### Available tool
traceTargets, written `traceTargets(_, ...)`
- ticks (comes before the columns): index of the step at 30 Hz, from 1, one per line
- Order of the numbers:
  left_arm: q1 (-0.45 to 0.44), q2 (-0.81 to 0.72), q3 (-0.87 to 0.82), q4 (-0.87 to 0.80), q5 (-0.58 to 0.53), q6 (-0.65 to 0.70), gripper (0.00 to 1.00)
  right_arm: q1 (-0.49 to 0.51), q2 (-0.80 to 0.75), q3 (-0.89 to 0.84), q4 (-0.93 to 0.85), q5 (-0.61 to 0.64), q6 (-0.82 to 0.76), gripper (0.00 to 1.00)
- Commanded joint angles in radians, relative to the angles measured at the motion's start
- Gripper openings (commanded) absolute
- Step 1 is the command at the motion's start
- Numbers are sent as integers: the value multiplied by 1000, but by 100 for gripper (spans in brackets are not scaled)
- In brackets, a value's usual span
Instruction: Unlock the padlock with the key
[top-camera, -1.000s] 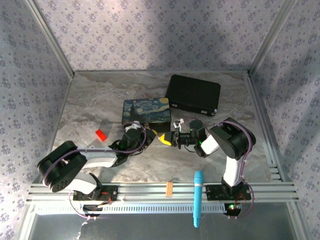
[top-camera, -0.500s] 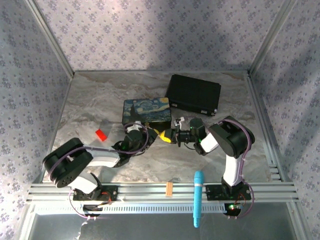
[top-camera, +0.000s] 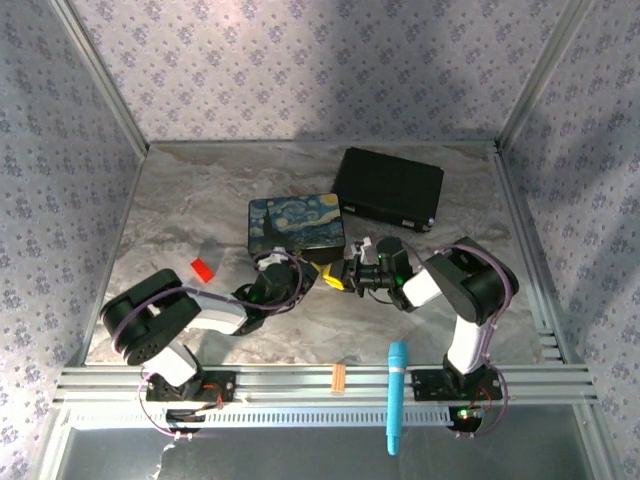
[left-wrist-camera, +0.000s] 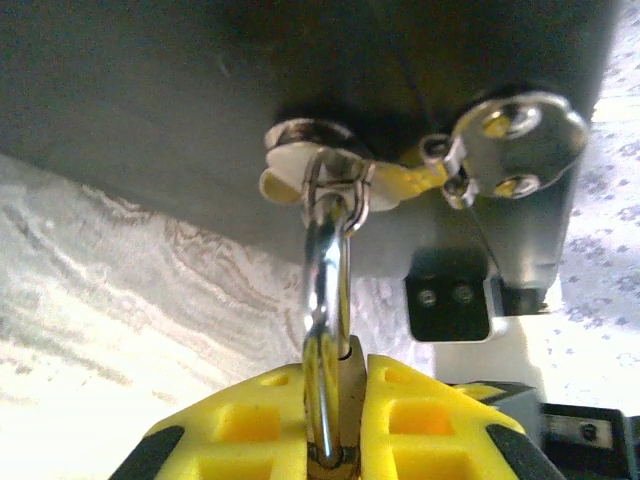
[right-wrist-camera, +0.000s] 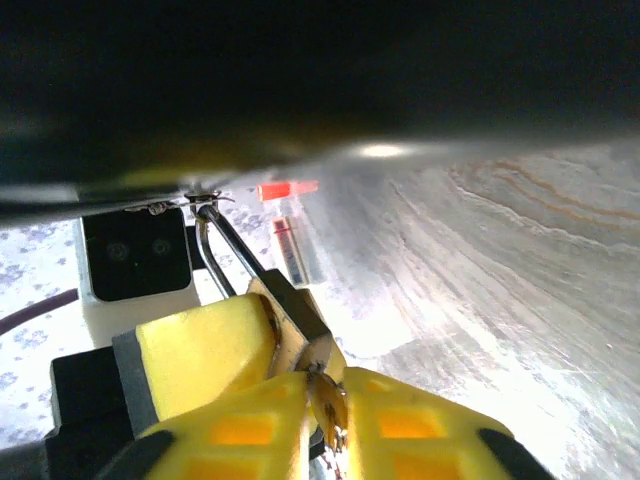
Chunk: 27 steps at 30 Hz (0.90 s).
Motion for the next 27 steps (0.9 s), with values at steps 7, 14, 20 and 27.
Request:
traceTargets(7, -31, 16, 13, -31, 95, -54, 0, 7, -259, 3, -583, 179, -374, 32)
traceTargets(14, -29, -3, 31, -131, 97, -55, 0, 87, -500, 111, -1142, 494, -872, 48)
traceTargets(20, -26, -20, 51, -184, 115, -50, 0, 297, -575, 122, -1150, 938, -1163, 51)
traceTargets(27, -27, -46, 49, -213, 124, -42, 0, 318, -497, 127, -1006, 920, -1317, 99)
